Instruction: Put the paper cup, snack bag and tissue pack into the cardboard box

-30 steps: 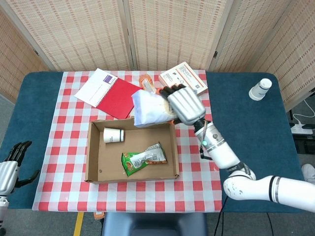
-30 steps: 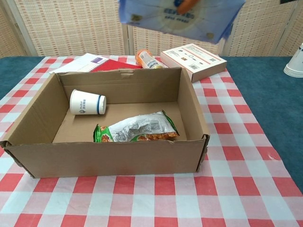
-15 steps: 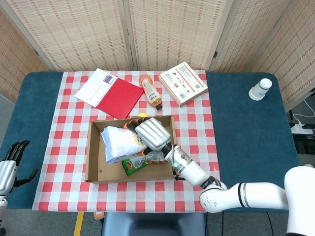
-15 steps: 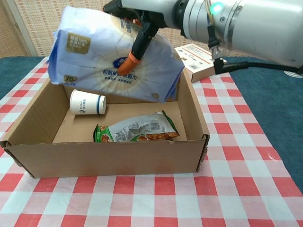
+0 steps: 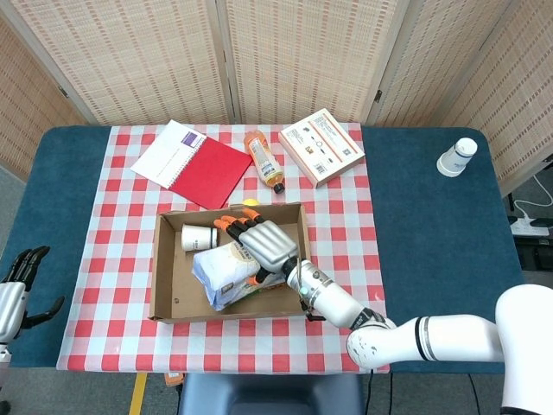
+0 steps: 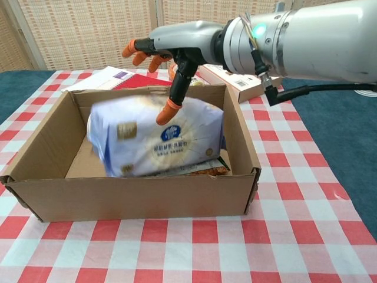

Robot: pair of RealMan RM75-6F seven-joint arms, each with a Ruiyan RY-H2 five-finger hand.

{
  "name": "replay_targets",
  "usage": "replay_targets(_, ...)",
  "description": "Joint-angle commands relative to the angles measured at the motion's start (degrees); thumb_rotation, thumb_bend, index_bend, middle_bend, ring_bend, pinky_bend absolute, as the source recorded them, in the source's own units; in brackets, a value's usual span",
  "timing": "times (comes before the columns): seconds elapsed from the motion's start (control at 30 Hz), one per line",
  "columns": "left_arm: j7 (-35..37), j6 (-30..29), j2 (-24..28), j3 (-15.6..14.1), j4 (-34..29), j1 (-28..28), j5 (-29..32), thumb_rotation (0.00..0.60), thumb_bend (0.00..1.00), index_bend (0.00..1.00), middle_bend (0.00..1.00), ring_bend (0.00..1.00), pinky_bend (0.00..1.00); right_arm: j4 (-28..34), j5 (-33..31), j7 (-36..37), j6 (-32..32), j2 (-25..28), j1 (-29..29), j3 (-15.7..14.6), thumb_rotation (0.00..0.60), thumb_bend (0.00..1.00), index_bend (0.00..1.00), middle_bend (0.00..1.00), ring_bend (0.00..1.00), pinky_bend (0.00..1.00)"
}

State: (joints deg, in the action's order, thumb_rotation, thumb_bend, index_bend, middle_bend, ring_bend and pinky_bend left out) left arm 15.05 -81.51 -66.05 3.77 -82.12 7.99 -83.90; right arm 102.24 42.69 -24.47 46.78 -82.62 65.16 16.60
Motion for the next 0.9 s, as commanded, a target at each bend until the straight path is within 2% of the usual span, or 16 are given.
replay_targets(0.03, -0.01, 0.14, -0.08, 0.02, 0.15, 0.05, 0.09, 0.6, 0.3, 0.07, 0.04, 0.0, 0.28, 0.66, 2.8, 1.85, 0.91, 0.51, -0.02, 0.3, 0.6, 0.0, 0.0, 0.0, 0.0, 0.0)
replay_targets(0.2, 0.02, 0.1, -0.04, 0.06, 0.23, 0.02, 0.15, 0.6, 0.3, 0.07, 0.04, 0.0, 0.28, 2.17, 6.22, 3.59, 3.48, 2.53, -1.68, 0.65, 0.6, 0.0, 0.0, 0.0, 0.0, 0.0)
replay_targets(0.33, 0.01, 0.16, 0.0, 0.03, 0.28, 0.0, 0.16, 0.6, 0.3, 0.07, 0.04, 0.0, 0.28, 6.33, 10.89, 3.38, 8.79, 7.84, -5.58, -0.09, 0.6, 0.0, 0.0, 0.0, 0.0, 0.0)
replay_targets(0.4, -0.05, 0.21, 0.0, -0.03, 0.28, -0.01, 0.13, 0.6, 0.3, 0.07, 0.04, 0.0, 0.28, 8.49, 13.76, 2.63, 11.84, 11.35, -8.26, -1.27, 0.6, 0.0, 0.0, 0.0, 0.0, 0.0)
replay_targets(0.57, -0.33, 0.24, -0.04, -0.04, 0.1, 0.01, 0.13, 0.6, 0.3, 0.07, 0.04, 0.0, 0.28, 11.41, 21.36, -2.89, 22.88, 21.96, -18.43, -7.59, 0.6, 0.0, 0.0, 0.0, 0.0, 0.0)
replay_targets(0.7, -0.72, 0.11, -0.15, 0.04, -0.12, 0.03, 0.14, 0.6, 0.3, 0.07, 0.04, 0.0, 0.28, 7.33, 25.85, -2.46, 31.11, 25.14, -26.96, -12.21, 0.6, 0.0, 0.0, 0.0, 0.0, 0.0)
replay_targets(0.9, -0.94, -0.07, -0.58, 0.1, -0.13, 0.14, -0.08, 0.6, 0.29, 0.07, 0.04, 0.0, 0.28, -5.72, 27.7, 9.46, 34.73, 22.8, -36.79, -16.4, 0.6, 0.0, 0.0, 0.0, 0.0, 0.0)
